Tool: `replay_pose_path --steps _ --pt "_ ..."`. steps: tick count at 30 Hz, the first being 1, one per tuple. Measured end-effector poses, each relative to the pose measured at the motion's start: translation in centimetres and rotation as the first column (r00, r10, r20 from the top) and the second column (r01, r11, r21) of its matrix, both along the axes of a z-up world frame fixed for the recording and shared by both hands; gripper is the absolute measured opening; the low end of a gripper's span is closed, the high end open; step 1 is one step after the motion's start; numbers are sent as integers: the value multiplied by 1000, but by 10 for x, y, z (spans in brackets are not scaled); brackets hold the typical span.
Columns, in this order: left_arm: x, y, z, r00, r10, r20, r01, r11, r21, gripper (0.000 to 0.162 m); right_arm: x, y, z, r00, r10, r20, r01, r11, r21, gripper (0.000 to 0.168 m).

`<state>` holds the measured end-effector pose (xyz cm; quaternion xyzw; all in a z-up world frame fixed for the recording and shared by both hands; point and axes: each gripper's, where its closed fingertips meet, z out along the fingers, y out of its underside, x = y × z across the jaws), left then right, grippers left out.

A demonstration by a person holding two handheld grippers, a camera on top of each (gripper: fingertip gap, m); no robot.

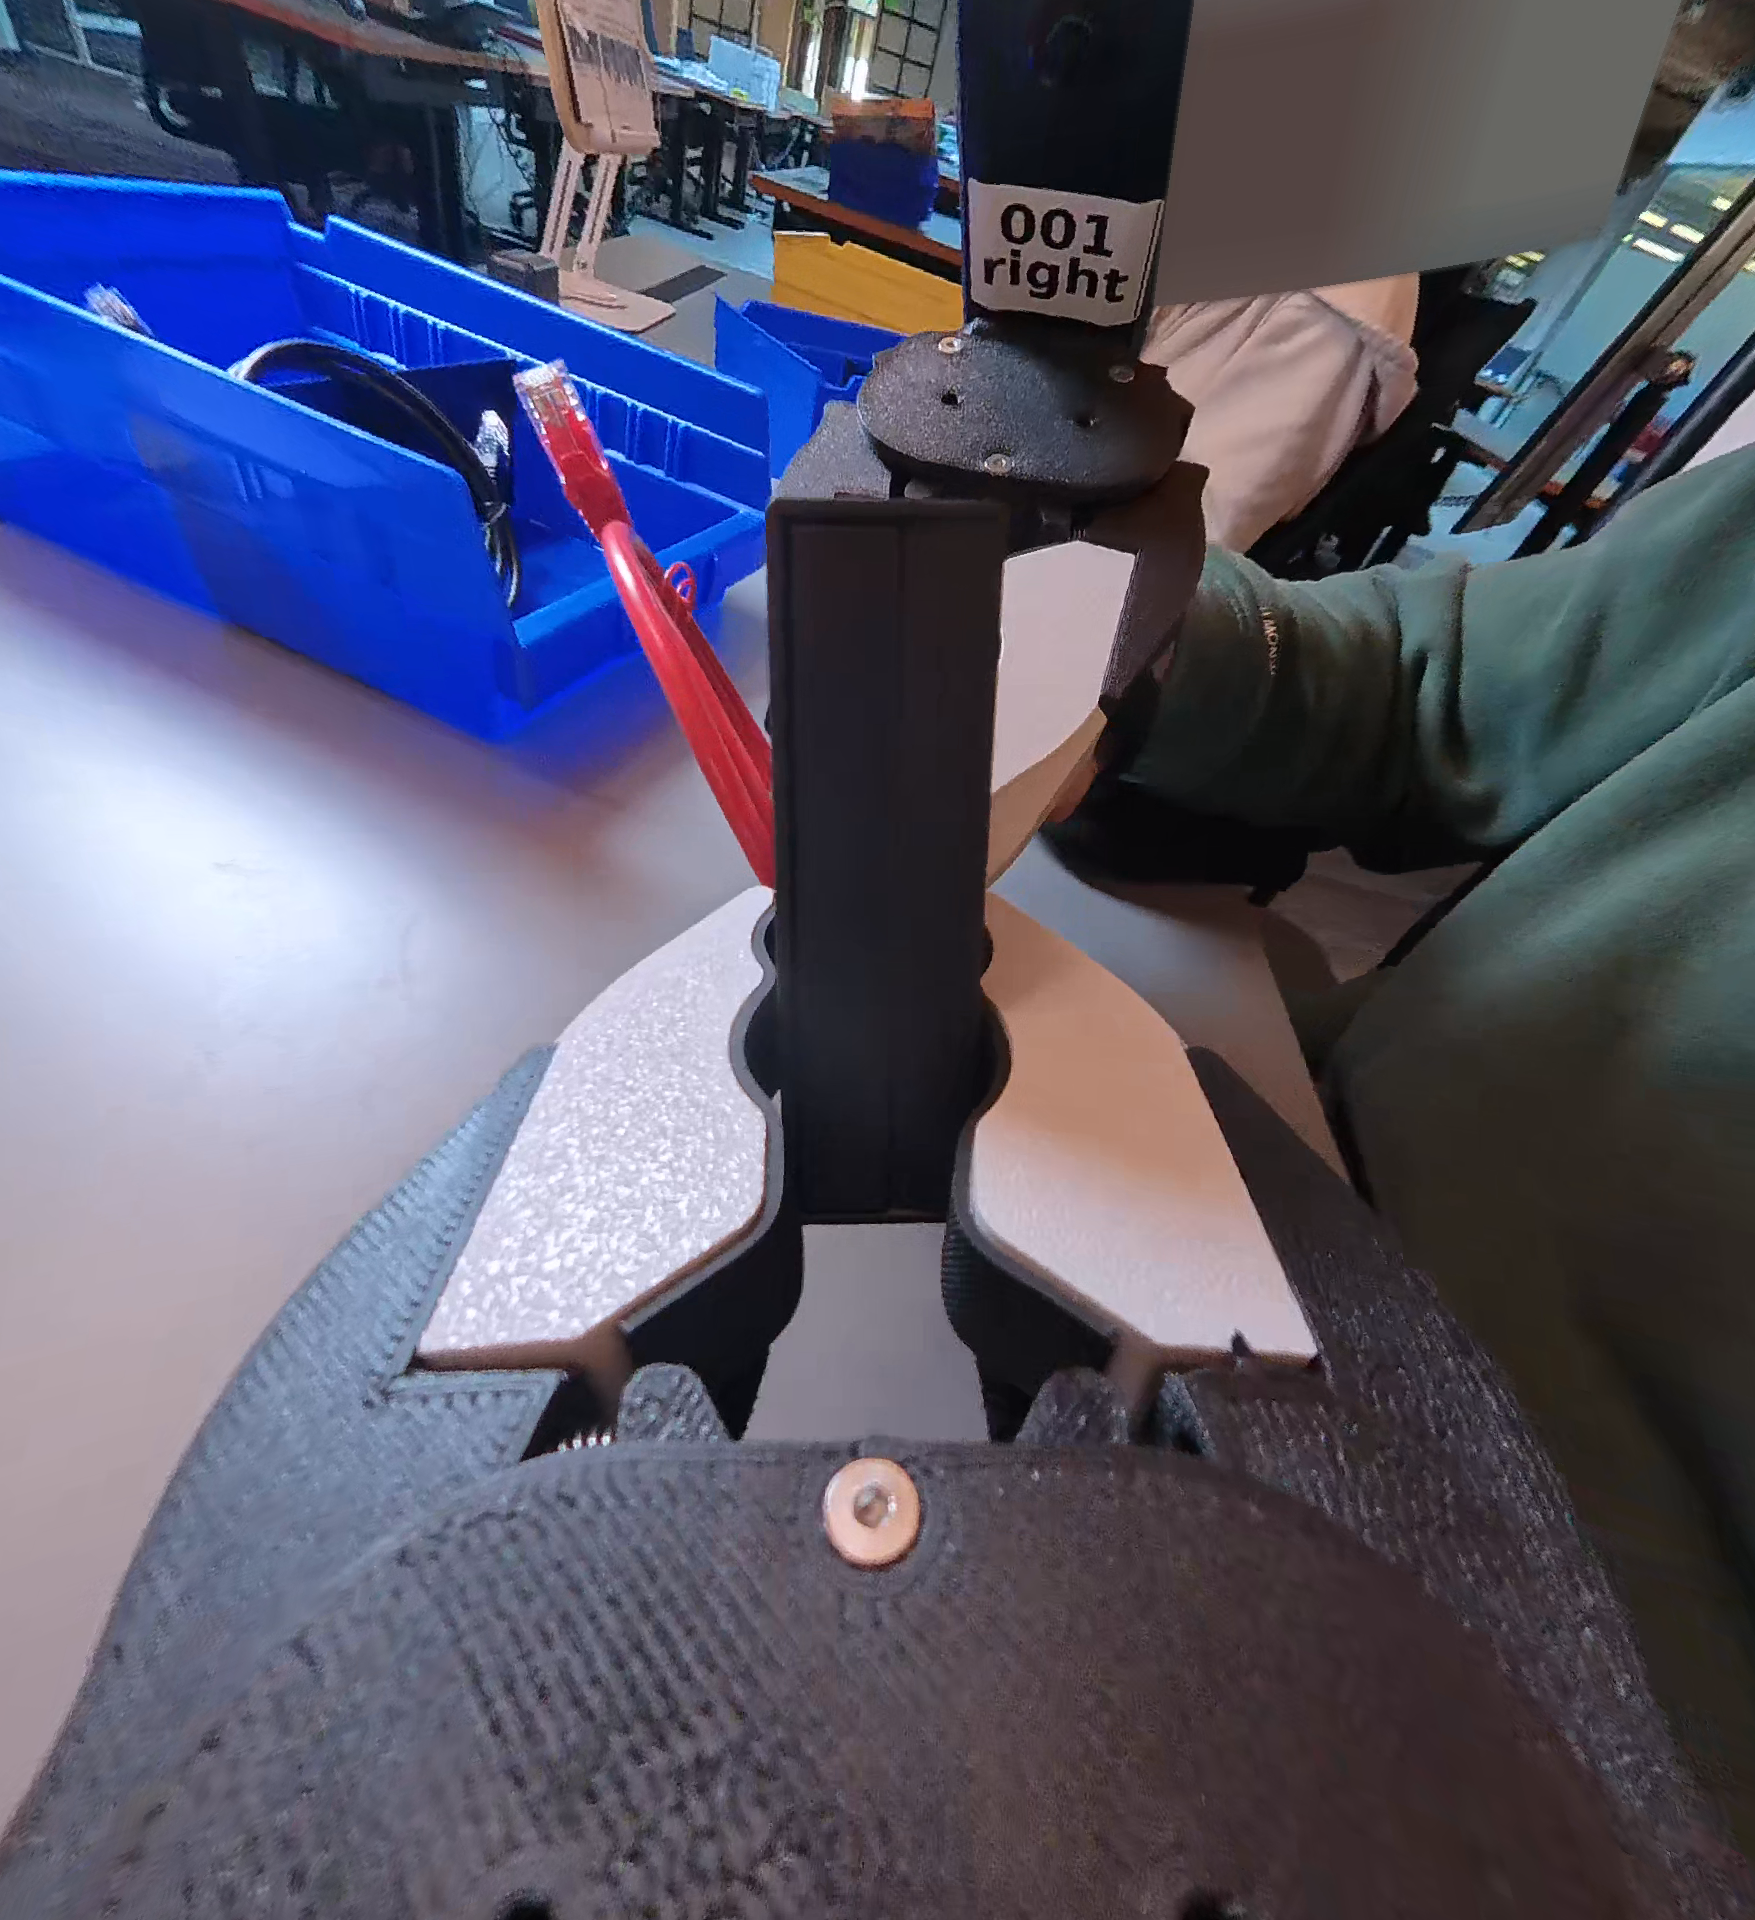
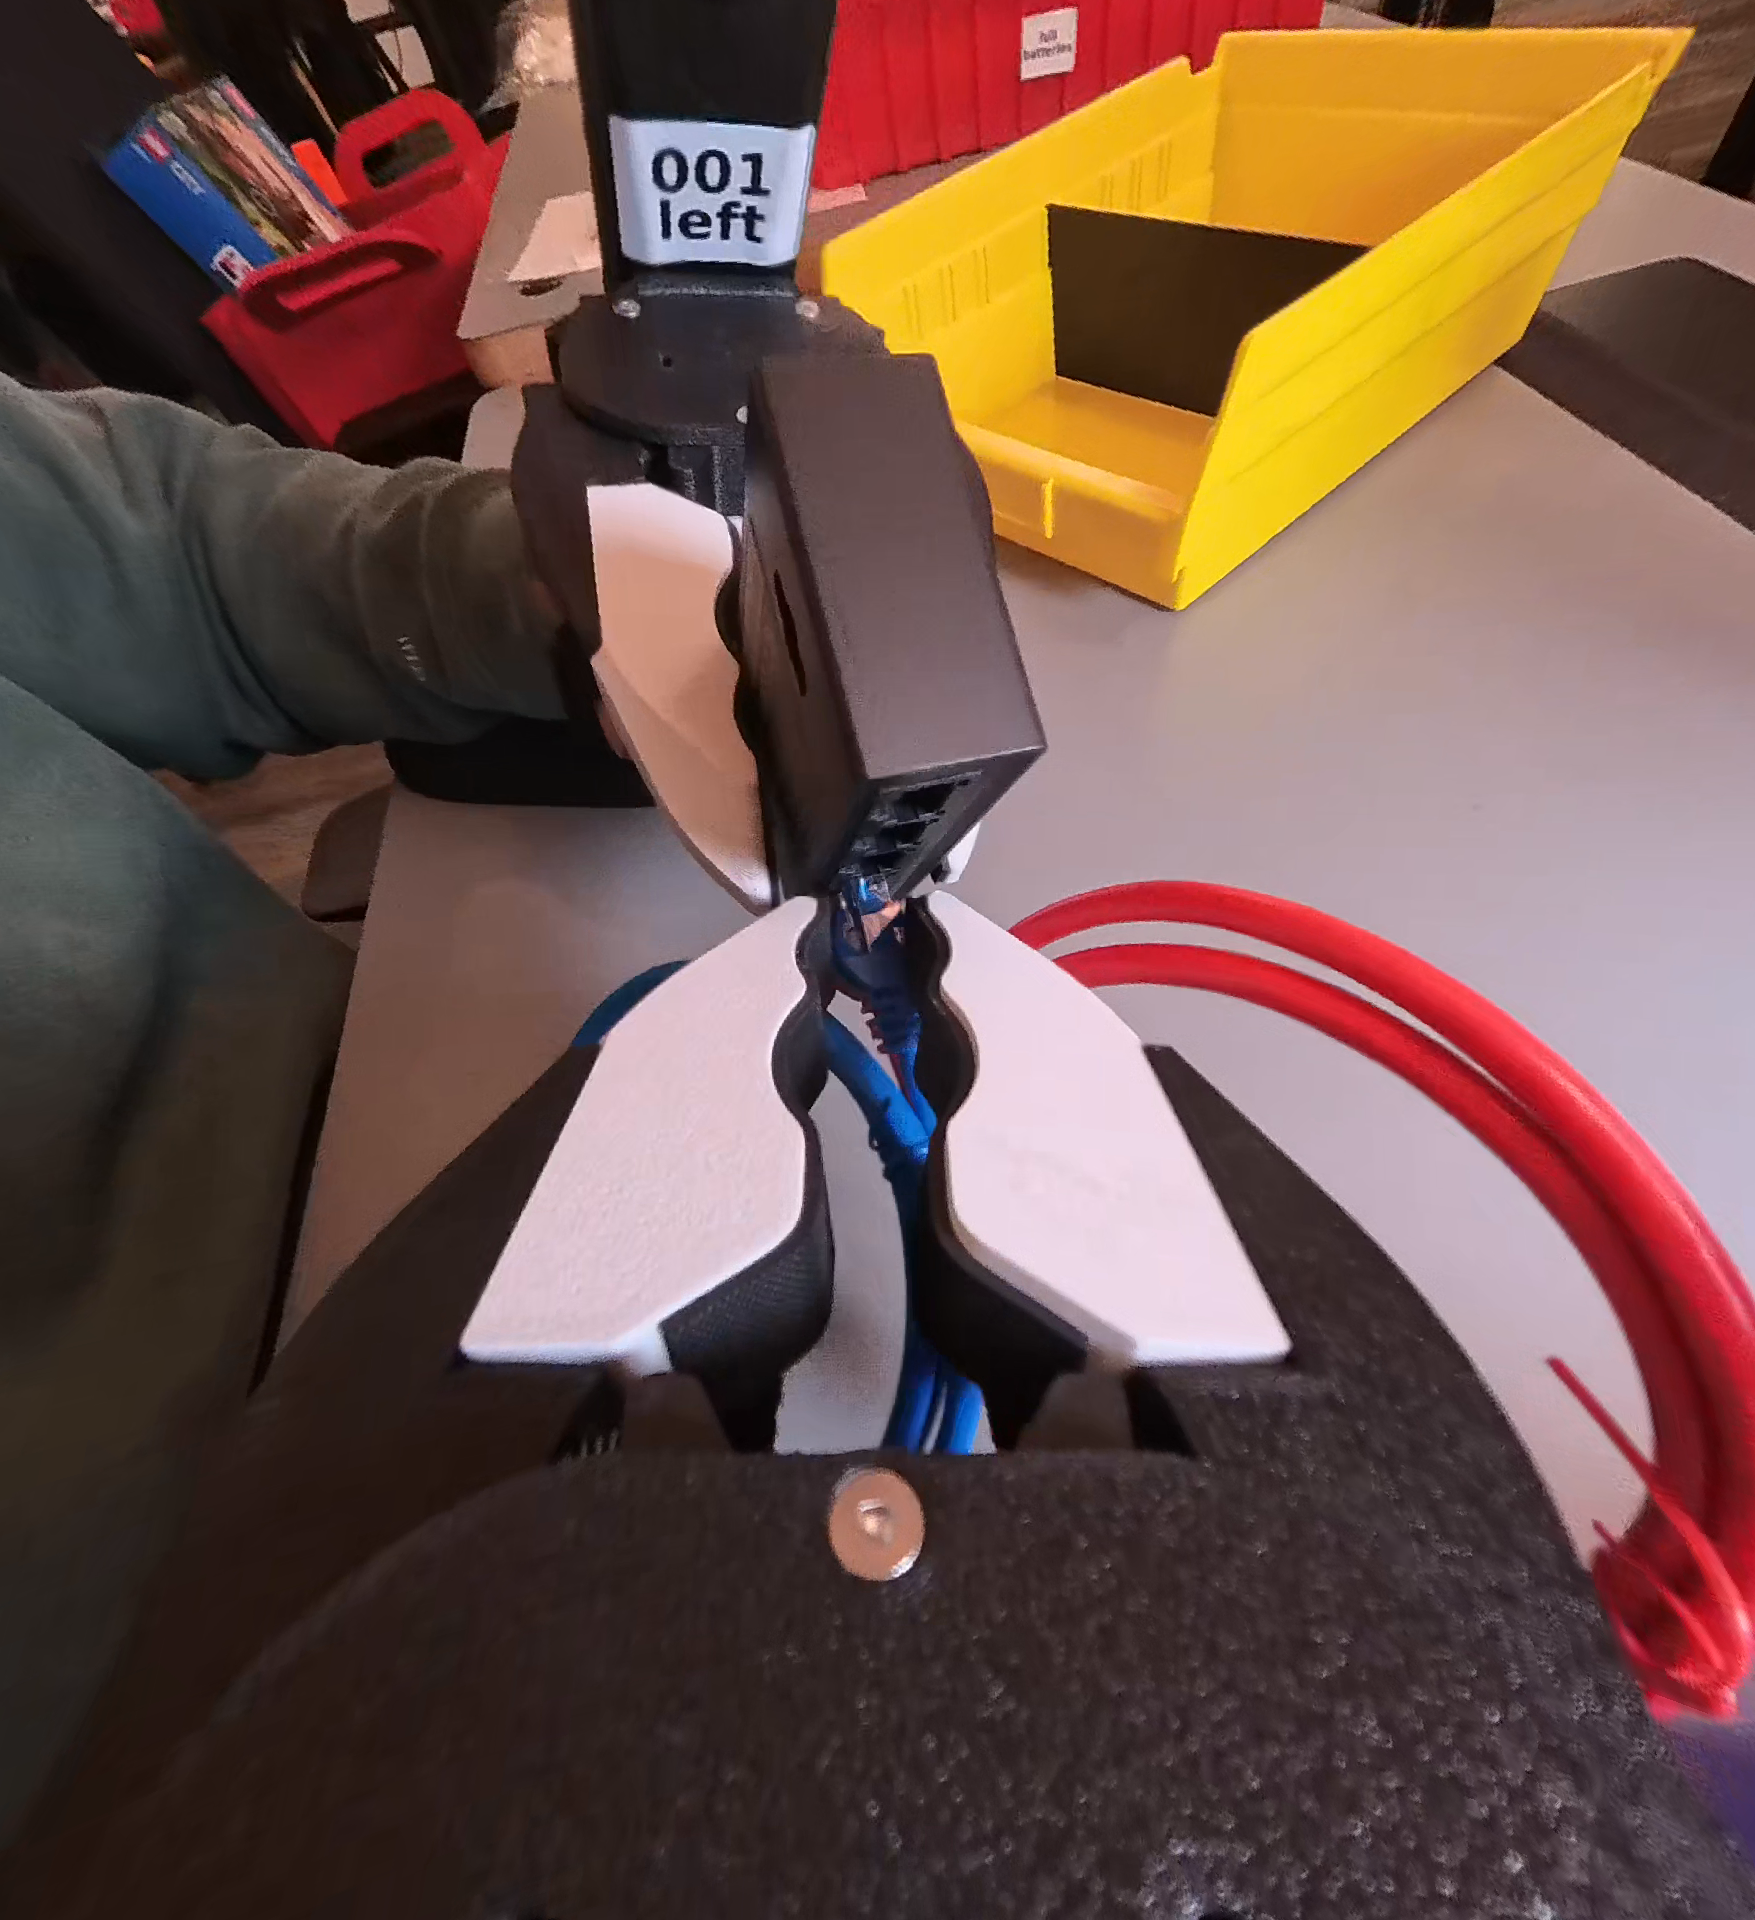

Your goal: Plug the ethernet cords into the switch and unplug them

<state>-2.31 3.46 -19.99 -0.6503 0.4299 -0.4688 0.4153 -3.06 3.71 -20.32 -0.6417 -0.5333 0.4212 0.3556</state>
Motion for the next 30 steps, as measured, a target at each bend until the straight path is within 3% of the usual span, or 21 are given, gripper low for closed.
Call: replay_pose_path --steps 3,5,6,10,14,20,23,25,28,30 --pt "-5 -5 13 1000 1 26 -4 996 93 30 17 27 -5 989 -144 37 141 987 84 12" --pt "-2 -17 29 998 -22 64 12 989 146 30 29 26 15 990 -126 -66 127 992 8 13" --pt "-2 -15 30 999 -6 53 -3 986 164 30 33 26 25 988 -123 -90 129 990 58 13" --pt "-18 4 37 990 44 134 -51 998 48 30 55 31 69 973 -130 -192 158 978 137 13" --pt "-30 24 27 982 134 134 -126 990 -60 30 100 45 118 937 -184 -297 213 975 65 13" --pt "-35 35 14 975 168 143 -141 973 -184 30 176 114 156 854 -442 -274 480 873 88 14" --pt "-32 32 12 980 155 128 -131 976 -175 30 205 160 151 790 -569 -228 597 799 74 13" --pt "-29 29 10 983 145 115 -125 978 -168 30 224 193 131 736 -646 -203 666 745 43 14" --pt "-28 28 7 985 140 102 -121 979 -166 30 249 232 58 663 -748 19 747 660 -75 14" --pt "-28 29 6 984 141 105 -121 977 -173 30 276 241 21 552 -816 173 821 568 58 22"
